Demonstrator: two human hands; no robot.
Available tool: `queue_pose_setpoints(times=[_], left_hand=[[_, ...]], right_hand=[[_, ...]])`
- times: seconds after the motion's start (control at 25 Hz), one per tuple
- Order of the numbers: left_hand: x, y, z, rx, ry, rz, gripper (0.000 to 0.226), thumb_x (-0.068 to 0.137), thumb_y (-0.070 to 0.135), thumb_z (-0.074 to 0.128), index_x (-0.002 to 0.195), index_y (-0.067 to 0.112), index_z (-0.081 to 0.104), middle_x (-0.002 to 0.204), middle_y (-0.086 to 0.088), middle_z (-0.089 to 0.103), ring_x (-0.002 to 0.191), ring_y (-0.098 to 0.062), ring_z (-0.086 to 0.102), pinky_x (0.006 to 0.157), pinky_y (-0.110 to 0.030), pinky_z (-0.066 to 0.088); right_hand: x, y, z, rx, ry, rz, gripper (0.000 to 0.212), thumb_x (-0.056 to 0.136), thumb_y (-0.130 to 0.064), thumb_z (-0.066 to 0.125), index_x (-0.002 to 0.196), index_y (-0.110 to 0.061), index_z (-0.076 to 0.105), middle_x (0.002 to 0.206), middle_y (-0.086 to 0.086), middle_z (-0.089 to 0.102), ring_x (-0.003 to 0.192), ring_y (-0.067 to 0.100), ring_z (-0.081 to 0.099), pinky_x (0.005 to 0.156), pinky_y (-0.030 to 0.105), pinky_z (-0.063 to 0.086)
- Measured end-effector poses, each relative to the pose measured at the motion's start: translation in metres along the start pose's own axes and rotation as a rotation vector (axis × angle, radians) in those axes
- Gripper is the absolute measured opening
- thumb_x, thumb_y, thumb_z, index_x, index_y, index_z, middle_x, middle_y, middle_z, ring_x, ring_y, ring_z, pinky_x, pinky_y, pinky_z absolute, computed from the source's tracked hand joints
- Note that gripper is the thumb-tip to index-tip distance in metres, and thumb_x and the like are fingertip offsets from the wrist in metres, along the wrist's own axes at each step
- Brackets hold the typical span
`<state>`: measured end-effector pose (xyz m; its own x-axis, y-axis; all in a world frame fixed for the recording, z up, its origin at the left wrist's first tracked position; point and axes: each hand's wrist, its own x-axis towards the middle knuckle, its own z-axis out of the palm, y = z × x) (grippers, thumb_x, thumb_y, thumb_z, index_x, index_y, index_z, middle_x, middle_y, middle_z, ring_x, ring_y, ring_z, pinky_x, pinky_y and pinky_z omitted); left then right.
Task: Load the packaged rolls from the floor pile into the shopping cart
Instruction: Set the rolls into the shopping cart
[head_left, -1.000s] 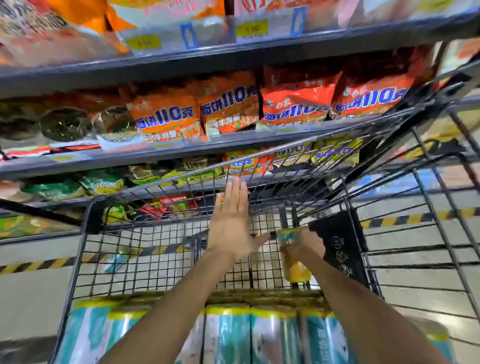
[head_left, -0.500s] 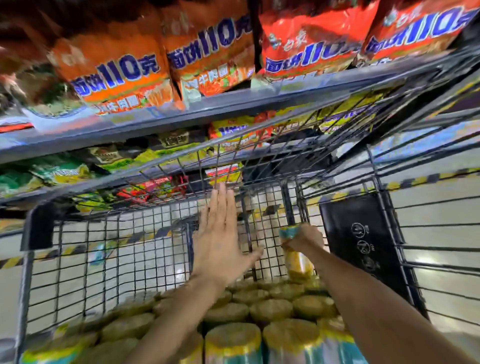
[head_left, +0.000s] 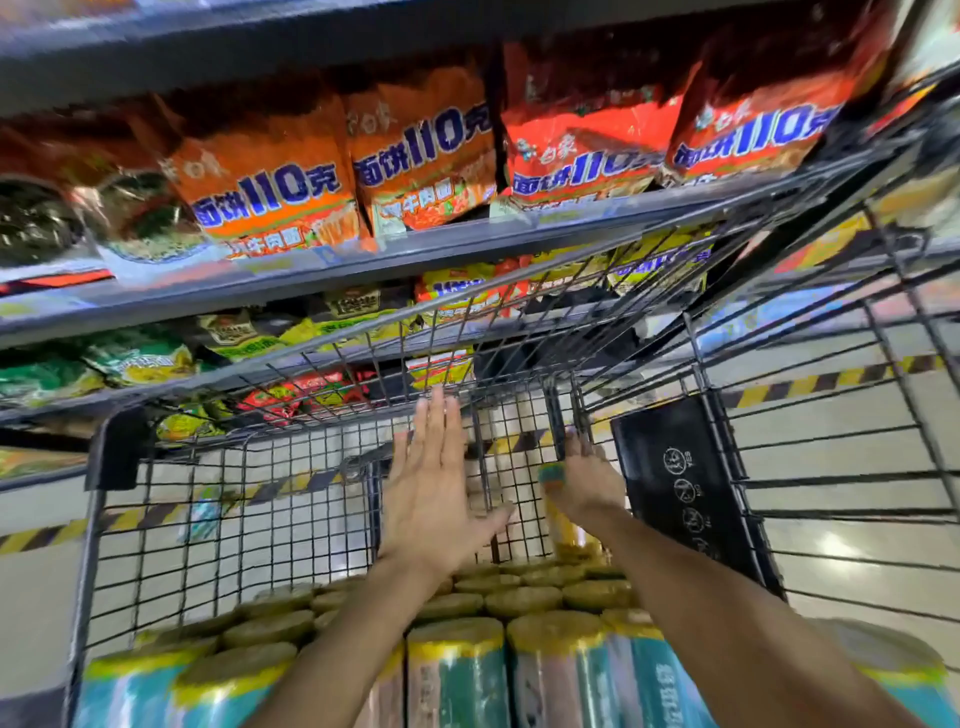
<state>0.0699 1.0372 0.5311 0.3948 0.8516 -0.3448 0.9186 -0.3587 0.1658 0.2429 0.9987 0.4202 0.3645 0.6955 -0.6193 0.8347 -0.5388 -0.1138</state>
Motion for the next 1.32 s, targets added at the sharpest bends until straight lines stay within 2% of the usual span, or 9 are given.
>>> queue_pose_setpoints(times=[0.12, 0.28, 0.4, 0.52, 0.76, 0.92, 1.04, 1.12, 1.32], left_hand=[[-0.008, 0.000, -0.017, 0.046, 0.004, -0.040, 0.116, 0.078, 0.079, 0.036, 0.136, 0.009, -0.037, 0.147, -0.005, -0.040, 0.136, -0.019, -0.035, 0.114, -0.037, -0.018], [-0.032, 0.001, -0.054, 0.068, 0.099, -0.118, 0.115, 0.078, 0.080, 0.036, 0.133, 0.011, -0.037, 0.148, -0.004, -0.037, 0.137, -0.018, -0.032, 0.118, -0.042, -0.012], [-0.059, -0.002, -0.080, 0.045, 0.164, -0.200, 0.118, 0.076, 0.079, 0.041, 0.139, 0.011, -0.031, 0.154, -0.006, -0.027, 0.143, -0.019, -0.023, 0.117, -0.040, -0.009], [-0.116, 0.004, -0.100, -0.019, 0.300, -0.307, 0.116, 0.078, 0.072, 0.050, 0.148, 0.008, -0.017, 0.157, -0.007, -0.018, 0.146, -0.022, -0.014, 0.118, -0.041, -0.003], [-0.268, 0.002, -0.099, -0.123, 0.520, -0.618, 0.116, 0.076, 0.074, 0.050, 0.150, 0.009, -0.011, 0.158, -0.004, -0.016, 0.147, -0.020, -0.010, 0.117, -0.043, -0.001], [-0.411, -0.011, -0.070, -0.109, 0.543, -0.949, 0.112, 0.079, 0.073, 0.047, 0.150, 0.009, -0.012, 0.158, -0.006, -0.015, 0.147, -0.022, -0.008, 0.117, -0.045, 0.002], [-0.506, -0.017, -0.040, -0.159, 0.598, -1.130, 0.111, 0.079, 0.070, 0.051, 0.150, 0.011, -0.010, 0.159, -0.007, -0.013, 0.147, -0.022, -0.009, 0.118, -0.046, 0.004], [-0.558, -0.016, -0.014, -0.155, 0.598, -1.250, 0.110, 0.079, 0.073, 0.046, 0.150, 0.011, -0.012, 0.158, -0.007, -0.014, 0.147, -0.023, -0.008, 0.118, -0.045, 0.004], [-0.681, -0.025, 0.066, -0.252, 0.572, -1.542, 0.116, 0.073, 0.079, 0.040, 0.150, 0.008, -0.010, 0.159, -0.009, -0.011, 0.147, -0.023, -0.005, 0.118, -0.042, 0.003]], right_hand=[[-0.021, -0.010, -0.038, -0.134, 0.056, -0.192, 0.085, 0.094, -0.045, 0.050, 0.153, -0.012, -0.002, 0.161, 0.008, -0.002, 0.148, 0.029, -0.004, 0.120, 0.042, 0.006], [-0.067, -0.019, -0.088, -0.291, 0.167, -0.362, 0.087, 0.095, -0.051, 0.042, 0.152, -0.014, -0.013, 0.158, 0.009, -0.016, 0.145, 0.031, -0.018, 0.118, 0.044, -0.007], [-0.104, -0.021, -0.121, -0.340, 0.231, -0.476, 0.084, 0.097, -0.052, 0.036, 0.151, -0.013, -0.014, 0.158, 0.010, -0.017, 0.145, 0.030, -0.016, 0.118, 0.044, -0.007], [-0.146, -0.023, -0.144, -0.384, 0.311, -0.589, 0.082, 0.097, -0.048, 0.040, 0.152, -0.011, -0.011, 0.159, 0.011, -0.014, 0.146, 0.032, -0.012, 0.120, 0.046, -0.002], [-0.242, -0.057, -0.153, -0.400, 0.492, -0.887, 0.082, 0.094, -0.051, 0.044, 0.153, -0.013, 0.001, 0.160, 0.010, 0.003, 0.147, 0.033, 0.002, 0.118, 0.047, 0.006], [-0.338, -0.116, -0.118, -0.409, 0.514, -1.189, 0.085, 0.092, -0.055, 0.045, 0.152, -0.012, 0.003, 0.160, 0.010, 0.007, 0.147, 0.031, 0.006, 0.118, 0.047, 0.007], [-0.410, -0.152, -0.072, -0.459, 0.527, -1.406, 0.086, 0.092, -0.055, 0.044, 0.152, -0.010, 0.002, 0.159, 0.011, 0.007, 0.146, 0.031, 0.006, 0.118, 0.047, 0.007], [-0.452, -0.168, -0.033, -0.499, 0.517, -1.543, 0.086, 0.092, -0.056, 0.043, 0.152, -0.011, 0.003, 0.159, 0.011, 0.007, 0.146, 0.032, 0.006, 0.118, 0.047, 0.007], [-0.556, -0.201, 0.086, -0.596, 0.333, -1.763, 0.084, 0.093, -0.055, 0.044, 0.153, -0.013, 0.004, 0.160, 0.009, 0.005, 0.147, 0.030, 0.003, 0.117, 0.046, 0.008]])
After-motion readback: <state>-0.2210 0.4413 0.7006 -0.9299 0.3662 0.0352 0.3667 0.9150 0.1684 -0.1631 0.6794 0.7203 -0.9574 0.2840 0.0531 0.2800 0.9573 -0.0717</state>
